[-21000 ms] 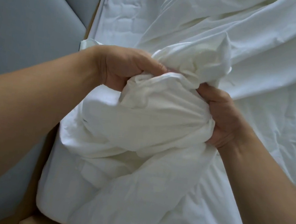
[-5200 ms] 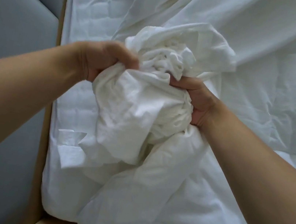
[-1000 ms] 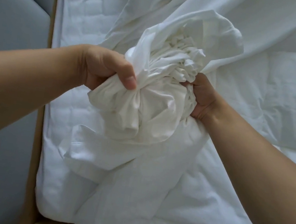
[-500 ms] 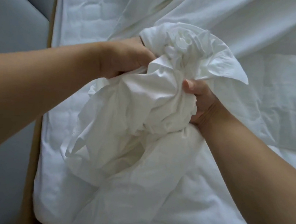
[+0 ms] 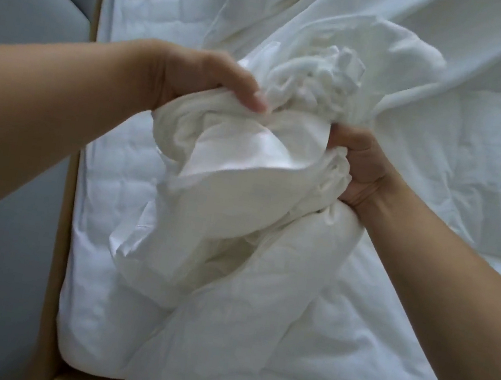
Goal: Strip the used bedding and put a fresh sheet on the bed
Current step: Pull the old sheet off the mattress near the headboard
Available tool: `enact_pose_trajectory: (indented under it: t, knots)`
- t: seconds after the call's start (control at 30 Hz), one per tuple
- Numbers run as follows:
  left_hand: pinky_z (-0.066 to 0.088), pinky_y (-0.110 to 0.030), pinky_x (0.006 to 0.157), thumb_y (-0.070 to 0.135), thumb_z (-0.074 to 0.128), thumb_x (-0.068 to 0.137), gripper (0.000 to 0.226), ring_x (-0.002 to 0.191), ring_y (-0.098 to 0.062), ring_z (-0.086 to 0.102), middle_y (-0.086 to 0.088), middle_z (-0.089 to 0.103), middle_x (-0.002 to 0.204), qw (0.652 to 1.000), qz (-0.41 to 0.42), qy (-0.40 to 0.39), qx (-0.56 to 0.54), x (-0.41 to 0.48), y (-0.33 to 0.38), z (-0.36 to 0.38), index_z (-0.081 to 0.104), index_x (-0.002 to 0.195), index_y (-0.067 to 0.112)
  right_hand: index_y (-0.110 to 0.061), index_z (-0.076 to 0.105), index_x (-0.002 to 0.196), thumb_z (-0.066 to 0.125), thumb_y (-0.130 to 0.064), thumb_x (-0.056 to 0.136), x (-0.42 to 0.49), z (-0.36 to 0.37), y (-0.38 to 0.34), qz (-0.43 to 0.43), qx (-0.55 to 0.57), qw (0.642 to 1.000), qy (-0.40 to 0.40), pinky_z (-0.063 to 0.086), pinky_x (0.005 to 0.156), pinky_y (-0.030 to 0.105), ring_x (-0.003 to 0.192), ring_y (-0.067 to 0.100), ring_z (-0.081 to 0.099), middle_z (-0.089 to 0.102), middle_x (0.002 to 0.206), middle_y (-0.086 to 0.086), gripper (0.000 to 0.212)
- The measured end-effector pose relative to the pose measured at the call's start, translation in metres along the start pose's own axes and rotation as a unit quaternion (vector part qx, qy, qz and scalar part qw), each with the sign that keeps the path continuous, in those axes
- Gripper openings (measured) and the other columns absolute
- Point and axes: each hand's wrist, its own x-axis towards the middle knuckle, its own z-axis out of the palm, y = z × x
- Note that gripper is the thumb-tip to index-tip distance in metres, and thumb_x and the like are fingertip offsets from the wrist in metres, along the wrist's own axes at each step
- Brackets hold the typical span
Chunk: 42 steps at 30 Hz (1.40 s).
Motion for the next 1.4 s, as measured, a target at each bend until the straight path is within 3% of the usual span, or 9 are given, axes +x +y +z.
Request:
enact_pose_trajectory:
  t: [0.2, 0.33, 0.57, 0.77, 0.97, 1.1, 1.17, 1.27, 1.4]
  knots:
    - [0.062, -0.037, 0.067, 0.020, 0.100, 0.040, 0.058, 0.081, -0.029, 0.076, -0.017, 0.076, 0.091, 0.995, -0.025, -0.101, 0.011, -0.004, -0.020, 0.016, 0.080, 0.092, 0.006, -0.022, 0.077, 0.079, 0.073, -0.022, 0.085, 0.011, 0.010, 0.007, 0.016, 0.063, 0.998, -0.005, 0.053, 0.083, 0.019, 0.086, 0.002, 0.070, 0.074, 0.081, -0.009, 0.007]
    - [0.062, -0.033, 0.070, 0.018, 0.094, 0.056, 0.043, 0.085, -0.023, 0.077, -0.009, 0.078, 0.093, 0.994, 0.053, -0.098, 0.013, -0.009, -0.016, 0.017, 0.081, 0.096, 0.013, -0.023, 0.081, 0.077, 0.063, -0.017, 0.090, 0.010, 0.002, 0.009, 0.009, 0.025, 0.998, 0.062, 0.057, 0.075, 0.023, 0.082, 0.008, 0.073, 0.076, 0.081, -0.004, 0.022]
    - [0.058, -0.050, 0.088, -0.004, 0.066, 0.071, 0.050, 0.106, -0.040, 0.068, -0.024, 0.068, 0.122, 0.961, 0.183, 0.201, 0.045, 0.017, -0.001, 0.015, 0.066, 0.122, -0.003, -0.004, 0.052, 0.140, 0.061, -0.009, 0.081, 0.013, 0.009, 0.009, 0.055, 0.055, 0.995, -0.054, 0.039, 0.109, 0.052, 0.123, 0.038, 0.051, 0.053, 0.133, 0.021, 0.060]
    - [0.058, -0.055, 0.091, 0.001, 0.067, 0.056, 0.048, 0.099, -0.035, 0.072, -0.017, 0.074, 0.104, 0.923, 0.201, 0.320, 0.071, 0.026, -0.003, 0.020, 0.073, 0.104, 0.006, -0.007, 0.070, 0.120, 0.087, -0.013, 0.067, 0.009, 0.023, 0.010, 0.079, 0.001, 0.997, -0.005, 0.053, 0.096, 0.049, 0.111, 0.034, 0.066, 0.067, 0.118, 0.017, 0.056]
    - [0.047, -0.068, 0.099, 0.007, 0.070, 0.075, 0.050, 0.115, -0.053, 0.061, -0.032, 0.062, 0.128, 0.982, 0.058, 0.164, 0.071, 0.011, 0.001, 0.014, 0.066, 0.125, 0.001, -0.007, 0.074, 0.115, 0.069, -0.001, 0.076, -0.002, 0.009, -0.012, 0.182, -0.077, 0.980, 0.020, 0.059, 0.081, 0.045, 0.104, 0.034, 0.071, 0.072, 0.113, 0.018, 0.040]
    - [0.062, -0.040, 0.067, 0.012, 0.081, 0.063, 0.032, 0.080, -0.031, 0.074, -0.019, 0.074, 0.099, 0.993, -0.071, 0.050, 0.079, 0.000, -0.003, 0.009, 0.081, 0.095, 0.014, -0.009, 0.076, 0.106, 0.060, 0.006, 0.078, 0.002, 0.002, -0.013, 0.135, -0.109, 0.983, 0.064, 0.059, 0.078, 0.044, 0.099, 0.035, 0.072, 0.073, 0.106, 0.017, 0.036]
    - [0.062, -0.040, 0.069, 0.011, 0.089, 0.054, 0.046, 0.083, -0.033, 0.074, -0.022, 0.073, 0.102, 0.988, -0.103, 0.004, 0.114, -0.003, -0.003, 0.007, 0.079, 0.099, 0.007, -0.011, 0.078, 0.096, 0.054, 0.004, 0.081, 0.006, 0.002, -0.009, 0.099, -0.088, 0.989, 0.068, 0.059, 0.079, 0.038, 0.097, 0.027, 0.073, 0.074, 0.100, 0.013, 0.032]
    - [0.063, -0.044, 0.074, 0.018, 0.100, 0.040, 0.081, 0.086, -0.036, 0.071, -0.026, 0.068, 0.105, 0.996, -0.072, -0.001, 0.059, -0.007, -0.006, 0.001, 0.071, 0.111, -0.006, -0.015, 0.080, 0.087, 0.058, -0.003, 0.082, 0.009, -0.003, -0.010, 0.064, -0.065, 0.994, 0.067, 0.058, 0.081, 0.034, 0.094, 0.021, 0.073, 0.076, 0.094, 0.008, 0.027]
    - [0.062, -0.031, 0.069, 0.025, 0.095, 0.054, 0.044, 0.082, -0.019, 0.076, -0.007, 0.077, 0.092, 0.995, 0.088, -0.004, -0.037, -0.004, -0.009, -0.002, 0.081, 0.094, 0.012, -0.010, 0.072, 0.115, 0.076, -0.016, 0.079, 0.008, 0.000, -0.016, 0.123, 0.000, 0.991, -0.047, 0.055, 0.090, 0.042, 0.104, 0.027, 0.070, 0.073, 0.108, 0.011, 0.038]
